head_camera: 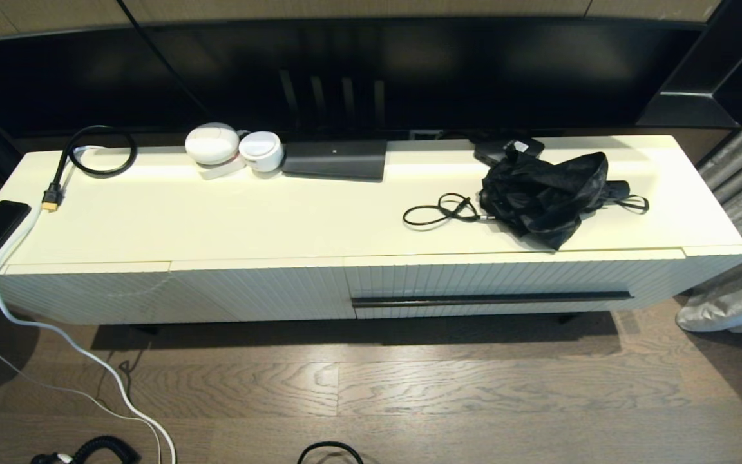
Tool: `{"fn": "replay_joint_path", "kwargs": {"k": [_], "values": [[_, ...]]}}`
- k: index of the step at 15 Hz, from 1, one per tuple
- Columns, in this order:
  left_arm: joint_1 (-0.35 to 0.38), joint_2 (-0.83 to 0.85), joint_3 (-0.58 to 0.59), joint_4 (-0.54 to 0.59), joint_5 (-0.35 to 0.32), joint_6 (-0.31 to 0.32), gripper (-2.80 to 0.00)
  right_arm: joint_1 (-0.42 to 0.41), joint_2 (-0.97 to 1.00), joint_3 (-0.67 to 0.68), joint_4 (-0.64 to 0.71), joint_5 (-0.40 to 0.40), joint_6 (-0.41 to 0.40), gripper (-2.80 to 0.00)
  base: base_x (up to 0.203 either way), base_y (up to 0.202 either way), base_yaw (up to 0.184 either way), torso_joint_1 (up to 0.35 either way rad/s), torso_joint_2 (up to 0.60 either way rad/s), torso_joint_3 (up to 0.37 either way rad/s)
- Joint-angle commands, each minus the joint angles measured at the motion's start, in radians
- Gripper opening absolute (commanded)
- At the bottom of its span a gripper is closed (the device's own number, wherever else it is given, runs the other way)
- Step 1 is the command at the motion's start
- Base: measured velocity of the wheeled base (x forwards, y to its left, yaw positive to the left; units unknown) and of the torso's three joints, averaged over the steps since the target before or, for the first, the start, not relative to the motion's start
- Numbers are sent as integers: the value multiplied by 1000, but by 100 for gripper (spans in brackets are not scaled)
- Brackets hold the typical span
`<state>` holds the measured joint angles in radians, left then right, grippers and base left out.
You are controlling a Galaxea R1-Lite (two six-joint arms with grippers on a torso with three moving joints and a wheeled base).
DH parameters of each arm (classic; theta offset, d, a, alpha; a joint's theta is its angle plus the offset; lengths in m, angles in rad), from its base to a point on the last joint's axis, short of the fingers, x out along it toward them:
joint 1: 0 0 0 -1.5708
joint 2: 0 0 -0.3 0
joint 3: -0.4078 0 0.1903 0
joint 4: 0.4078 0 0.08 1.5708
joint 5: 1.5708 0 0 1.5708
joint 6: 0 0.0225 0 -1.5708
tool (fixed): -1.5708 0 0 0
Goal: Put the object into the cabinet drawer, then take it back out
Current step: Open the drawer
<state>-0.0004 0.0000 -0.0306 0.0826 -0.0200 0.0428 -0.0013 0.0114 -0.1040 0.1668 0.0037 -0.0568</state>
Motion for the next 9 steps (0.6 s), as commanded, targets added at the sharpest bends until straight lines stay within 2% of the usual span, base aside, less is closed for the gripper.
{"fn": "replay_joint_path", "kwargs": {"k": [1,4,5,7,9], "values": [[0,0,0,0,0,0,-280,1,42,-106,-3,6,1,-280,0,0,0,0,0,0],[-1,0,0,0,0,0,-280,1,187,-312,26,26,-9,-280,0,0,0,0,0,0],[0,0,0,0,0,0,-280,1,242,-361,41,39,-36,-280,0,0,0,0,0,0],[0,0,0,0,0,0,-280,2,335,-434,72,81,-147,-280,0,0,0,0,0,0],[0,0,0,0,0,0,-280,14,410,-458,80,126,-309,-280,0,0,0,0,0,0]]}}
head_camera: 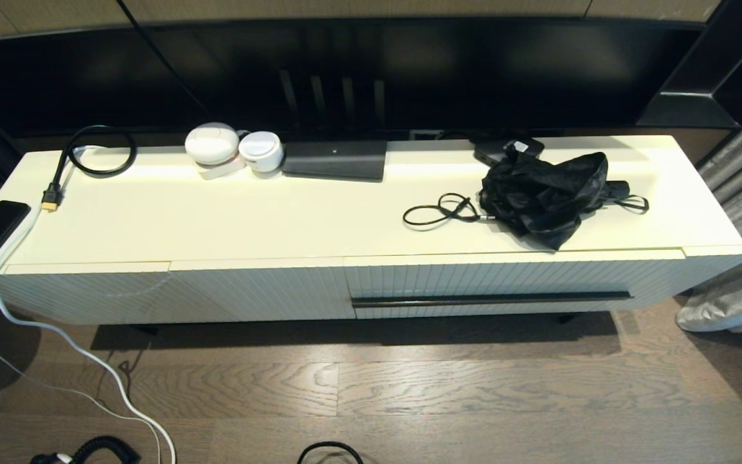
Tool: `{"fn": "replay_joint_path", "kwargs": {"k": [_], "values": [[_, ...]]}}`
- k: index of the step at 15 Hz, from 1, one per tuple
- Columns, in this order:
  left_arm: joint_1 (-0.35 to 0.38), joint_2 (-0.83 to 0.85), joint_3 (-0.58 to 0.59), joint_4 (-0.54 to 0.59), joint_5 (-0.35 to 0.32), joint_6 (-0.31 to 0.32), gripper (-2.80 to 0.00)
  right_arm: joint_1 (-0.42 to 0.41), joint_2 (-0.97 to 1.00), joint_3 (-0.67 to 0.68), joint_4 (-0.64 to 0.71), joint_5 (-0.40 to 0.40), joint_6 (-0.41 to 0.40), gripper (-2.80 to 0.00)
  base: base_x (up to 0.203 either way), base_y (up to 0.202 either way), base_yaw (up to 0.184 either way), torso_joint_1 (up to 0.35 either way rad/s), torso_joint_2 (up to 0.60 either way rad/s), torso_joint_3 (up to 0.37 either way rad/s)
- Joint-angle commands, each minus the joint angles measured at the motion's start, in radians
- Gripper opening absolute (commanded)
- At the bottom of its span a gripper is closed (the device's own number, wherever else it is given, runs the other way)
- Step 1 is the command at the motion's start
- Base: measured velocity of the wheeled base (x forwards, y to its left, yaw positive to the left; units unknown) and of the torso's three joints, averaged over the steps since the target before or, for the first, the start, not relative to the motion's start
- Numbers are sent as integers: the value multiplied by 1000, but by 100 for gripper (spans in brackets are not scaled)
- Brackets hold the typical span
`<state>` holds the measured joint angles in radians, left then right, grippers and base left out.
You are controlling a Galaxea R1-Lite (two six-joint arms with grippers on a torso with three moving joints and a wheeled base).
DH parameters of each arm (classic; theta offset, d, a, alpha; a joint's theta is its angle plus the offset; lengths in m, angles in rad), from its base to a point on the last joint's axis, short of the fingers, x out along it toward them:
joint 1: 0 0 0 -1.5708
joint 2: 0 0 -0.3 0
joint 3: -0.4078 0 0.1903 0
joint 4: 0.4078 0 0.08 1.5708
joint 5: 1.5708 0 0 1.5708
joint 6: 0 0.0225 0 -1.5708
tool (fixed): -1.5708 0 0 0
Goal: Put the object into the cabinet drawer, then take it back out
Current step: Open the drawer
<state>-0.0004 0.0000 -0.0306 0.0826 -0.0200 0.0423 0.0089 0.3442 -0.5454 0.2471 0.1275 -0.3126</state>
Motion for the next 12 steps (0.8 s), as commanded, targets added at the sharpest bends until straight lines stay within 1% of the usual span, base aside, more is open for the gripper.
{"fn": "replay_joint_path", "kwargs": {"k": [1,3,4,5,8,9,10,12], "values": [[0,0,0,0,0,1,-280,16,103,-30,4,19,-107,-280,0,0,0,0,0,0],[-1,1,0,0,0,1,-280,23,180,-73,15,23,-136,-280,0,0,0,0,0,0],[-1,0,0,0,0,1,-280,24,259,-108,29,26,-174,-280,0,0,0,0,0,0],[0,0,0,0,0,1,-280,26,323,-139,42,33,-225,-280,0,0,0,0,0,0],[0,0,0,0,0,0,-280,37,494,-212,96,77,-431,-280,0,0,0,0,0,0],[-1,0,0,0,0,1,-280,49,543,-236,121,85,-482,-280,0,0,0,0,0,0],[0,0,0,0,0,1,-280,67,589,-264,144,88,-519,-280,0,0,0,0,0,0],[0,0,0,0,0,1,-280,116,684,-328,187,86,-554,-280,0,0,0,0,0,0]]}}
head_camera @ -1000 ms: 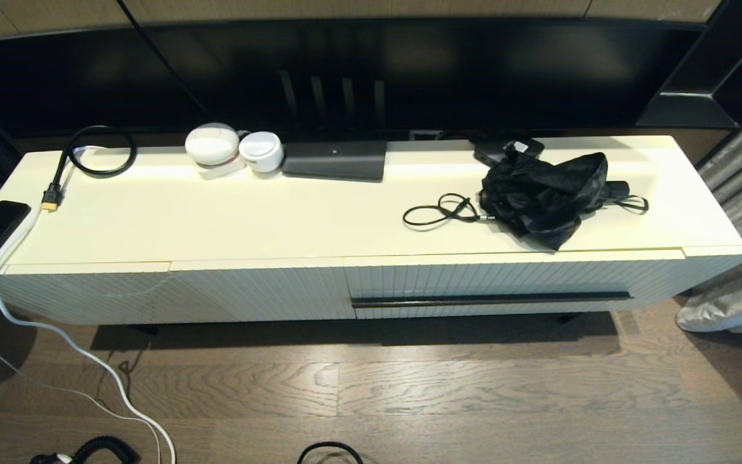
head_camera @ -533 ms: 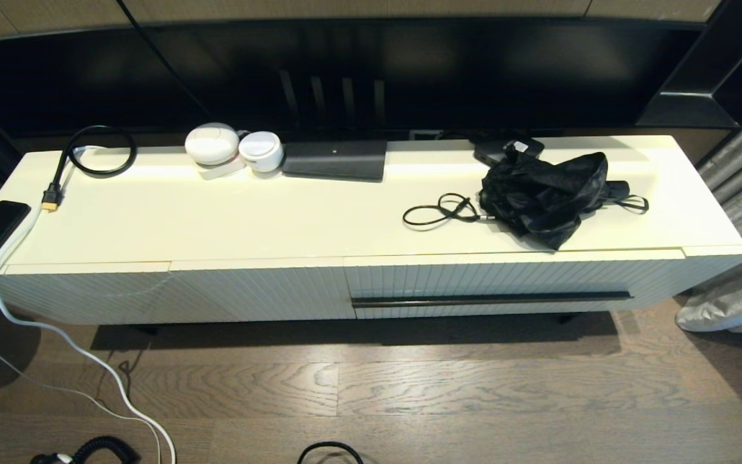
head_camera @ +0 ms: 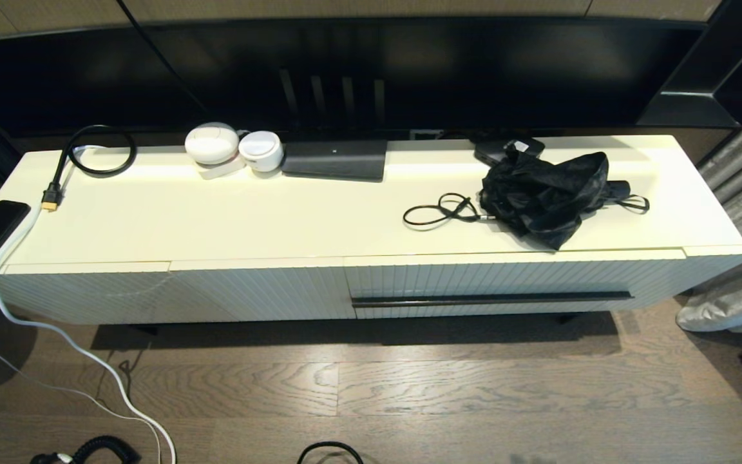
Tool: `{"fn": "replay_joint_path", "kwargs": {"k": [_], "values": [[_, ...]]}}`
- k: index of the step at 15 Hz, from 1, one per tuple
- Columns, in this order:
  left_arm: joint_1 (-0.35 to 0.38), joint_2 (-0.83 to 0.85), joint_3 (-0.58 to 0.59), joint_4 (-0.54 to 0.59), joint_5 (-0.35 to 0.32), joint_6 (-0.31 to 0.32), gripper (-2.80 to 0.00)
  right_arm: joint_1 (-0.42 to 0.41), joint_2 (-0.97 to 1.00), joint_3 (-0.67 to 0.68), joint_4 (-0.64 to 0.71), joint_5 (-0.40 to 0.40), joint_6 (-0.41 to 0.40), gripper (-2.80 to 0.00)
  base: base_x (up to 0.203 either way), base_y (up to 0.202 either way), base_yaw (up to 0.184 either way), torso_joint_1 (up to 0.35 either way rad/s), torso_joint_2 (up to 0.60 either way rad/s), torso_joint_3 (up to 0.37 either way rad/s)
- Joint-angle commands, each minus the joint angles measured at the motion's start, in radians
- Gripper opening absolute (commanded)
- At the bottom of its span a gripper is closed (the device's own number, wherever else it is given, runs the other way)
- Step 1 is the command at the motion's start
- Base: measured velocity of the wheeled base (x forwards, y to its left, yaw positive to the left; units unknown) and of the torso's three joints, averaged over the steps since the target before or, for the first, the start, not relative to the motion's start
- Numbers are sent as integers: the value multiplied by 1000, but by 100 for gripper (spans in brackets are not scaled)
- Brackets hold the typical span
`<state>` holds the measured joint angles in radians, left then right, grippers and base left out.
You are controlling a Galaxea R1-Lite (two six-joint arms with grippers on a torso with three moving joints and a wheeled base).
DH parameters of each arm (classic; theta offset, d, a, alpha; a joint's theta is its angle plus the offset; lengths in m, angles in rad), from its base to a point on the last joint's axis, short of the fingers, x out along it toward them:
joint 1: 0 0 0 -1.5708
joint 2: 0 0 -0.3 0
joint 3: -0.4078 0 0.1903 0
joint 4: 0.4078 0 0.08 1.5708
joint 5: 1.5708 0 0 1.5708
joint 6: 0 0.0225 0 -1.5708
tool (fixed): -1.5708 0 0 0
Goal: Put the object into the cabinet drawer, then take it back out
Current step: Open the drawer
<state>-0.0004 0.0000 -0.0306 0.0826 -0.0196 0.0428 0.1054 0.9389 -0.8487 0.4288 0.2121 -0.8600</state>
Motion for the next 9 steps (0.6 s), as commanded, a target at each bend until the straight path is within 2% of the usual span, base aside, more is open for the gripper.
{"fn": "replay_joint_path", "kwargs": {"k": [1,7,9], "values": [[0,0,0,0,0,0,-280,54,146,-55,24,0,-13,-280,0,0,0,0,0,0],[-1,0,0,0,0,0,-280,132,406,-162,49,-32,-42,-280,0,0,0,0,0,0],[-1,1,0,0,0,0,-280,137,473,-173,43,-34,-147,-280,0,0,0,0,0,0]]}}
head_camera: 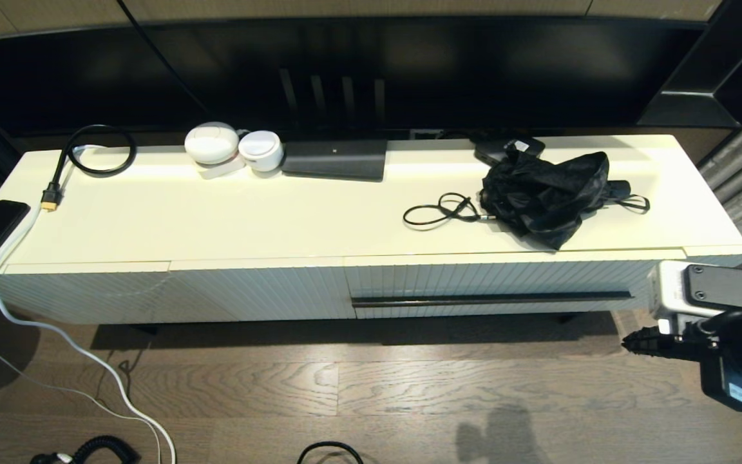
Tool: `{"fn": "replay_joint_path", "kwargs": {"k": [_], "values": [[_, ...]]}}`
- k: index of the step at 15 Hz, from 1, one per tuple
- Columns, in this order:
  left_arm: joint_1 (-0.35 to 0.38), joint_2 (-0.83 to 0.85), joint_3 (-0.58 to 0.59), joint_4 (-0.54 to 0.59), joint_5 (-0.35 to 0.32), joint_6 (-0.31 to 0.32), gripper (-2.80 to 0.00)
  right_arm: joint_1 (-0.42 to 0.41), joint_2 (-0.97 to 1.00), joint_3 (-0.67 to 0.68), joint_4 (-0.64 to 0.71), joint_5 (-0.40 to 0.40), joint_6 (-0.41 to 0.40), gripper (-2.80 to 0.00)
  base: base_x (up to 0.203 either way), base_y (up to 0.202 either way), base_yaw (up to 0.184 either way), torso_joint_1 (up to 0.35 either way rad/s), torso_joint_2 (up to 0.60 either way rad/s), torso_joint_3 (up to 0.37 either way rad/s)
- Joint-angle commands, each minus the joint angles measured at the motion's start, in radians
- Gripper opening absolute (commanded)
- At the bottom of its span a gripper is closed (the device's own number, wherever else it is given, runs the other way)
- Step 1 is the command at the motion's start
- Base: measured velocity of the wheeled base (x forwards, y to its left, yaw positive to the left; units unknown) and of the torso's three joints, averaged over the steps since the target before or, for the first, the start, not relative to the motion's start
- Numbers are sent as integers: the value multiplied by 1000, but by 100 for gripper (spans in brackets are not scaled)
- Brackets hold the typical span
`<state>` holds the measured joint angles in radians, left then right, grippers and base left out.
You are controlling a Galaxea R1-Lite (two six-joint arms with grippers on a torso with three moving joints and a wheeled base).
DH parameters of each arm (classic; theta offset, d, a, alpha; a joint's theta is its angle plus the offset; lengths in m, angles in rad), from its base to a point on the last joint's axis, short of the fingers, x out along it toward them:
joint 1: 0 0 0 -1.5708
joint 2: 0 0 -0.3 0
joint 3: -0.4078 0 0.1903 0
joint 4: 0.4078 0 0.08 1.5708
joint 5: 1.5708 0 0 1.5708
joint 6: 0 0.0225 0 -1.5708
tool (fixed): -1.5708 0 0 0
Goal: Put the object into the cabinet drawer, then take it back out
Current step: Open the drawer
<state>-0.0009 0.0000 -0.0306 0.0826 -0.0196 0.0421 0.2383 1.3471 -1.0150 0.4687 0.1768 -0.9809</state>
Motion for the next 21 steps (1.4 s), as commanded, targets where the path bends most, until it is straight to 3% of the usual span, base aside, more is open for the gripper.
{"fn": "replay_joint_path", "kwargs": {"k": [1,4,7,15,18,21], "values": [[1,0,0,0,0,1,-280,4,105,-12,-1,0,-71,-280,0,0,0,0,0,0],[1,0,0,0,0,1,-280,3,215,-24,-70,-12,-179,-280,0,0,0,0,0,0],[-1,0,0,0,0,1,-280,-2,281,-24,-125,-13,-225,-280,0,0,0,0,0,0],[1,1,0,0,0,1,-280,-2,439,33,-351,-82,-249,-280,0,0,0,0,0,0],[1,0,0,0,0,1,-280,-1,507,110,-637,-115,-253,-280,0,0,0,0,0,0],[1,0,0,0,0,1,-280,3,507,129,-656,-126,-285,-280,0,0,0,0,0,0]]}}
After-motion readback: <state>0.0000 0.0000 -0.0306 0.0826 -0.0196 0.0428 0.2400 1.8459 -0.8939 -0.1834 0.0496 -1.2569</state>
